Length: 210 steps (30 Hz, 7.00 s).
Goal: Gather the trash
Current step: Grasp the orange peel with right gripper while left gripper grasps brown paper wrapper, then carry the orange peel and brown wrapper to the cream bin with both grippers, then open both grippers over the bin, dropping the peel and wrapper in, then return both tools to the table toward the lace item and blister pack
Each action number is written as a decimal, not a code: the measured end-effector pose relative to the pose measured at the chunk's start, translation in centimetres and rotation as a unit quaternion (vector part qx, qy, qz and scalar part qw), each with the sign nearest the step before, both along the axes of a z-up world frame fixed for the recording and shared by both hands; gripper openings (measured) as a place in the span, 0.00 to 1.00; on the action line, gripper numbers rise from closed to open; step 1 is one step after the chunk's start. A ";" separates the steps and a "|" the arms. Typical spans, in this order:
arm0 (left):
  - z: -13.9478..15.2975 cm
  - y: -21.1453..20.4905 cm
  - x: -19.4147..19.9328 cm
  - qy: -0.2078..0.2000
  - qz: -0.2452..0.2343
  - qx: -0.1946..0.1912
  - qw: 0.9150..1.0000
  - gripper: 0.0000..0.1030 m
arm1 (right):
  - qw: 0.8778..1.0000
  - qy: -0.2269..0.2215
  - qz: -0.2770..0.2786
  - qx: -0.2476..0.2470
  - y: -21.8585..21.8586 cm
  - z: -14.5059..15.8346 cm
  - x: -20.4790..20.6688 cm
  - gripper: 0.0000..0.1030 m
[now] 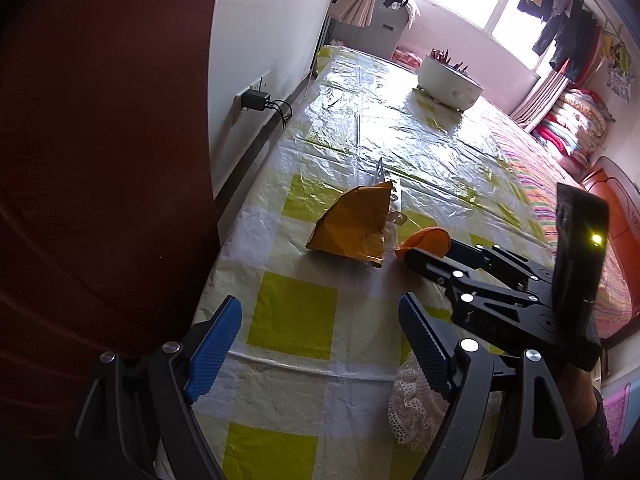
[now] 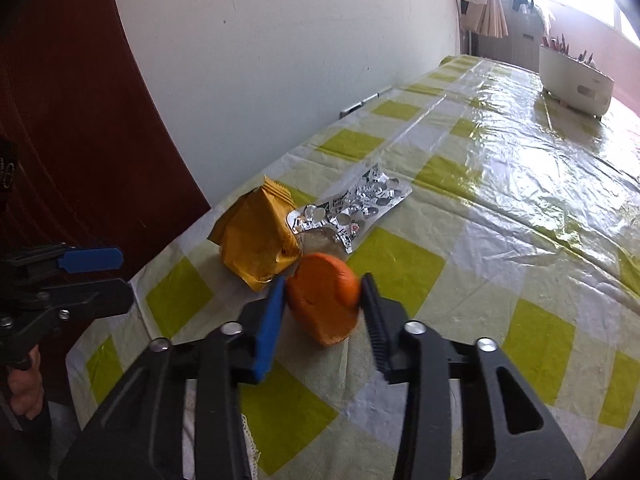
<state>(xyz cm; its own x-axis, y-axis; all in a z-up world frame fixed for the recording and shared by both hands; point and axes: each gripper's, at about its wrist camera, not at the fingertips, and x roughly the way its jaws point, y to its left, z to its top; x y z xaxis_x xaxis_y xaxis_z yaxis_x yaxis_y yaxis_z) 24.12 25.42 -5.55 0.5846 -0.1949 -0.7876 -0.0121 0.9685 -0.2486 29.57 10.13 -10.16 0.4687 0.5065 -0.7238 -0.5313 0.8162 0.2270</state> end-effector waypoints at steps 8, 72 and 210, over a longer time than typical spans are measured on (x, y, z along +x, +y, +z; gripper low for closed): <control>-0.3 -0.1 1.0 0.005 0.008 -0.004 1.000 0.76 | 1.000 -0.009 -0.010 0.024 -1.4 0.7 -1.4 0.22; 4.4 -25.2 -2.4 -0.132 -0.202 0.053 0.969 0.38 | 0.939 -0.164 -0.252 0.168 -22.8 9.1 -20.5 0.23; 2.4 -20.7 -8.3 -0.082 -0.174 0.230 0.954 0.75 | 0.870 -0.151 -0.422 0.207 -32.8 5.3 -24.1 0.70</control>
